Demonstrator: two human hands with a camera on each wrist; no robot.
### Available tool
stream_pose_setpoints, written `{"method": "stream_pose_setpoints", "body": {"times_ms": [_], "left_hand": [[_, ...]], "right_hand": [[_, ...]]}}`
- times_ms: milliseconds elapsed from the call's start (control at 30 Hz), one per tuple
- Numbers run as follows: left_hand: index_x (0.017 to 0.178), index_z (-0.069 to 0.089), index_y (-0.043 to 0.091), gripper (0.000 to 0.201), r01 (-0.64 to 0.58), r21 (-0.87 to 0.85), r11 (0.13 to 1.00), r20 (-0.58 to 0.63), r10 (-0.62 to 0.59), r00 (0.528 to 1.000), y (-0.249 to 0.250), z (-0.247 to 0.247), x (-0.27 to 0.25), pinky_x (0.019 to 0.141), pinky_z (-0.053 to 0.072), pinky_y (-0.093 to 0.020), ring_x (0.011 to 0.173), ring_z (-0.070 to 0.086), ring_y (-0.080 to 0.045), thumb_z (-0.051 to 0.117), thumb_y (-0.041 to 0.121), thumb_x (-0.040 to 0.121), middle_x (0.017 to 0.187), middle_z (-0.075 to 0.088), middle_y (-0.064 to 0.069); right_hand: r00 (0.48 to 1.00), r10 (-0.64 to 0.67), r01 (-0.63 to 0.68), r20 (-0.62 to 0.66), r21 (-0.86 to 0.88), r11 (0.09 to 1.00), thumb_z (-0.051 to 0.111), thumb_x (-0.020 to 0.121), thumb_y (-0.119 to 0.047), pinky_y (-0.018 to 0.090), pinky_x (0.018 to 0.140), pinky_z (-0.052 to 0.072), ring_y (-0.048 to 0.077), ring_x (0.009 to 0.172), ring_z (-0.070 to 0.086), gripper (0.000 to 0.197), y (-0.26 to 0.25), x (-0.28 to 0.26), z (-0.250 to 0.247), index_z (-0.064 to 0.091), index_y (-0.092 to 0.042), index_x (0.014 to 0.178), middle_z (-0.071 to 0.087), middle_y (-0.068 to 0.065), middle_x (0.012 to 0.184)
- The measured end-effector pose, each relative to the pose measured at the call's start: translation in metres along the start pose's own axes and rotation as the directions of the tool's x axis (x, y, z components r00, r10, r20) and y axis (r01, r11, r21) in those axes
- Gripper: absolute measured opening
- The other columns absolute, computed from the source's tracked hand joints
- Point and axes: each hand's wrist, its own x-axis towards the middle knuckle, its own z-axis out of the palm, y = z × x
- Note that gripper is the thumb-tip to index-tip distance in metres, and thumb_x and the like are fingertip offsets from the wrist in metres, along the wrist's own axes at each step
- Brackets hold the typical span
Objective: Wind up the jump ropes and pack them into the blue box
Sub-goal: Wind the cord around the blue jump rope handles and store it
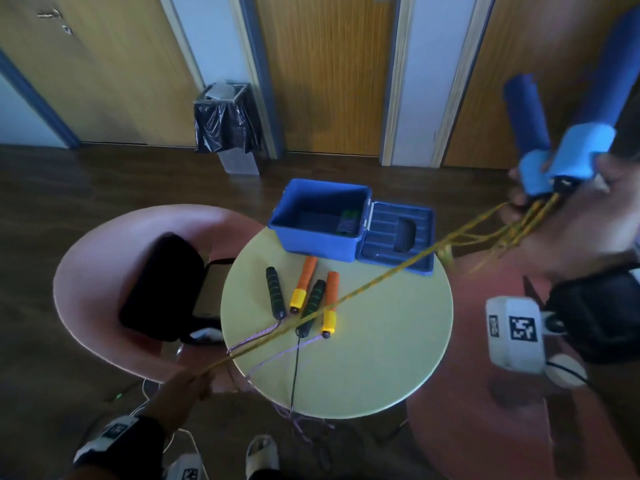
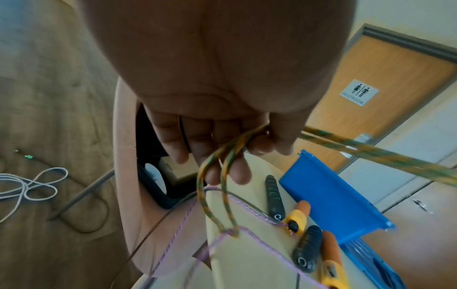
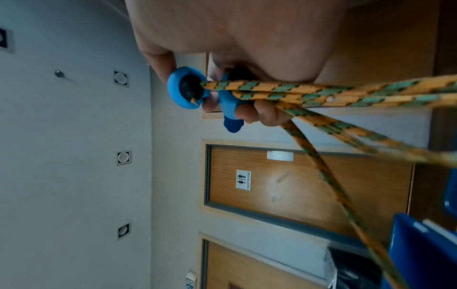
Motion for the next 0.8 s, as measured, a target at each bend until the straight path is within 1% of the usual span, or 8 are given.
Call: {"method": "stream_pose_setpoints", "body": {"times_ms": [100,200,267,367,500,567,633,800], "left_hand": [[0.052,0.066,0.018,0.046,-0.025,-0.043,0.999,-0.001,0.025,1.000,0.022,0.000,-0.008,0.071,0.048,-0.039,0.054,0.058,-0.009,0.055,0.037,0.093,0.057,0.067,-0.007],[0.070,0.069,0.010,0.036,-0.064,-0.119,0.991,0.042,0.070,0.997,0.063,0.008,-0.010,0.068,0.046,-0.035,0.056,0.057,-0.010,0.057,0.026,0.099,0.057,0.064,0.000],[0.065,0.066,0.014,0.041,-0.175,-0.109,0.978,0.084,0.185,0.979,0.094,0.013,-0.012,0.069,0.044,-0.034,0.057,0.056,-0.009,0.056,0.041,0.095,0.058,0.061,0.000],[0.065,0.059,0.019,0.042,-0.335,-0.004,0.942,0.172,0.331,0.928,0.136,0.013,-0.016,0.071,0.046,-0.033,0.064,0.059,-0.013,0.048,0.046,0.095,0.065,0.062,-0.001],[0.067,0.058,0.027,0.037,-0.423,-0.002,0.906,0.213,0.414,0.885,0.175,0.013,-0.019,0.071,0.045,-0.036,0.063,0.054,-0.007,0.045,0.054,0.089,0.064,0.060,0.005],[0.067,0.058,0.031,0.035,-0.428,-0.063,0.901,0.224,0.431,0.874,0.183,0.014,-0.019,0.071,0.044,-0.036,0.064,0.053,-0.007,0.045,0.057,0.087,0.064,0.060,0.007],[0.069,0.061,0.032,0.031,-0.444,-0.091,0.891,0.230,0.453,0.861,0.187,0.015,-0.018,0.071,0.044,-0.035,0.064,0.054,-0.006,0.047,0.053,0.087,0.064,0.061,0.009],[0.082,0.066,0.025,0.024,-0.449,-0.123,0.885,0.251,0.466,0.849,0.185,0.018,-0.009,0.072,0.044,-0.032,0.067,0.056,-0.005,0.052,0.041,0.093,0.067,0.063,0.008]], "right_hand": [[0.995,-0.009,0.004,-0.101,-0.049,0.999,0.045,0.079,-0.038,0.027,0.059,0.035,0.020,0.057,0.048,0.031,0.009,-0.004,0.000,0.058,-0.012,0.092,0.059,0.010,0.080],[0.996,0.089,-0.089,0.002,-0.074,0.993,0.055,0.069,-0.035,0.023,0.054,0.041,0.020,0.053,0.049,0.037,0.031,-0.016,0.011,0.061,-0.010,0.095,0.064,0.009,0.074],[0.979,0.181,-0.172,0.095,-0.088,0.981,0.071,0.057,-0.034,0.026,0.057,0.048,0.020,0.051,0.050,0.058,0.048,-0.024,0.019,0.059,-0.006,0.107,0.065,0.010,0.076],[0.930,0.303,-0.277,0.210,-0.144,0.950,0.078,0.055,-0.034,0.039,0.065,0.055,0.020,0.051,0.053,0.077,0.069,-0.037,0.030,0.054,0.000,0.119,0.064,0.014,0.081],[0.821,0.416,-0.352,0.391,-0.227,0.908,0.092,0.033,-0.049,0.042,0.073,0.060,0.021,0.057,0.058,0.086,0.089,-0.051,0.035,0.065,-0.004,0.101,0.064,0.012,0.080],[0.795,0.451,-0.356,0.406,-0.291,0.888,0.090,0.039,-0.037,0.042,0.075,0.060,0.019,0.060,0.059,0.075,0.096,-0.056,0.036,0.066,-0.004,0.102,0.062,0.012,0.084],[0.779,0.461,-0.337,0.425,-0.337,0.879,0.073,0.057,-0.027,0.043,0.077,0.058,0.016,0.062,0.061,0.050,0.100,-0.061,0.036,0.067,-0.005,0.101,0.058,0.016,0.089],[0.764,0.486,-0.323,0.425,-0.400,0.858,0.063,0.070,-0.021,0.048,0.080,0.055,0.019,0.066,0.060,0.029,0.104,-0.067,0.025,0.074,-0.008,0.093,0.056,0.021,0.093]]}}
